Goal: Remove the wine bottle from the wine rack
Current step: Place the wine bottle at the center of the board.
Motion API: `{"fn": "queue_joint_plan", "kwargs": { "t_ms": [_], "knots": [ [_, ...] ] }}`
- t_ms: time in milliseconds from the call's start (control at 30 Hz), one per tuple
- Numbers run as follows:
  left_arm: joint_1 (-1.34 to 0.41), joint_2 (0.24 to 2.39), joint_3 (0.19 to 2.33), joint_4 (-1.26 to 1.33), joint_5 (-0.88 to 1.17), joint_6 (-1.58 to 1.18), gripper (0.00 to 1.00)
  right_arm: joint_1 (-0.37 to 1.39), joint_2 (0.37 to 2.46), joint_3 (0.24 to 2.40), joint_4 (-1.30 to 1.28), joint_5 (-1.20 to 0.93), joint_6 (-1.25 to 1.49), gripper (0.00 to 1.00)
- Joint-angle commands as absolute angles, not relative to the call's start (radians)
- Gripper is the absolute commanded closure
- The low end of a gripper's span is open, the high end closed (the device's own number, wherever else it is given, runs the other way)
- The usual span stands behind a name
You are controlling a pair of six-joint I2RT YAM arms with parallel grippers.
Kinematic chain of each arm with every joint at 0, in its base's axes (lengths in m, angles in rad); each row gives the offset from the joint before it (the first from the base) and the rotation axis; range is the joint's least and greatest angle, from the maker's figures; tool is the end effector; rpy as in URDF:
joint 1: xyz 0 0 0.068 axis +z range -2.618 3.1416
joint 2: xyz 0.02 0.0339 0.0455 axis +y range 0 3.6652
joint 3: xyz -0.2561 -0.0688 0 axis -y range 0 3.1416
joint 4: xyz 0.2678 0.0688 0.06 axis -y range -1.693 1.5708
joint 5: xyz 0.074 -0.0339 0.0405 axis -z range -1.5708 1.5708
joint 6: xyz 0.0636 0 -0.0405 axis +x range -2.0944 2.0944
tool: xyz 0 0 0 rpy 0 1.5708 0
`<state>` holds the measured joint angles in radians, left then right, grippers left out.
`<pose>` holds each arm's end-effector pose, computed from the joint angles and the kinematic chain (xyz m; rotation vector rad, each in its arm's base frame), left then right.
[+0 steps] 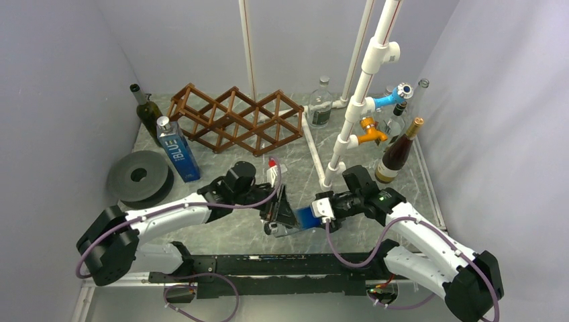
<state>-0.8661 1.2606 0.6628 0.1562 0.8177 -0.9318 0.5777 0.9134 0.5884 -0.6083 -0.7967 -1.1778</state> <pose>0.1611 -0.2610 0.2060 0.5725 2.3913 -1.8149 0.1485 0.1511 0.1924 -1.9134 1.1865 0.6791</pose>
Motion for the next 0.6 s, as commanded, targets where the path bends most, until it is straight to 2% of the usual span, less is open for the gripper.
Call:
{"fn": "queue_joint_plan", "kwargs": {
  "t_ms": [0, 200, 567],
  "knots": [
    [-0.836, 1.162, 0.637, 0.351, 0.772, -0.942, 0.07, 0.564, 0.884, 0.604, -0.621, -0.887, -1.19, 1.0],
    [-0.815, 1.108, 0.552, 0.488, 0.726, -0.999, 0.03, 0.547, 0.878, 0.606, -0.633, -0.899, -1.193, 1.0],
    [-0.797, 0.931, 0.466, 0.502, 0.535, -0.954, 0.01, 0.524, 0.875, 0.607, -0.634, -0.918, -1.18, 1.0]
  ]
}}
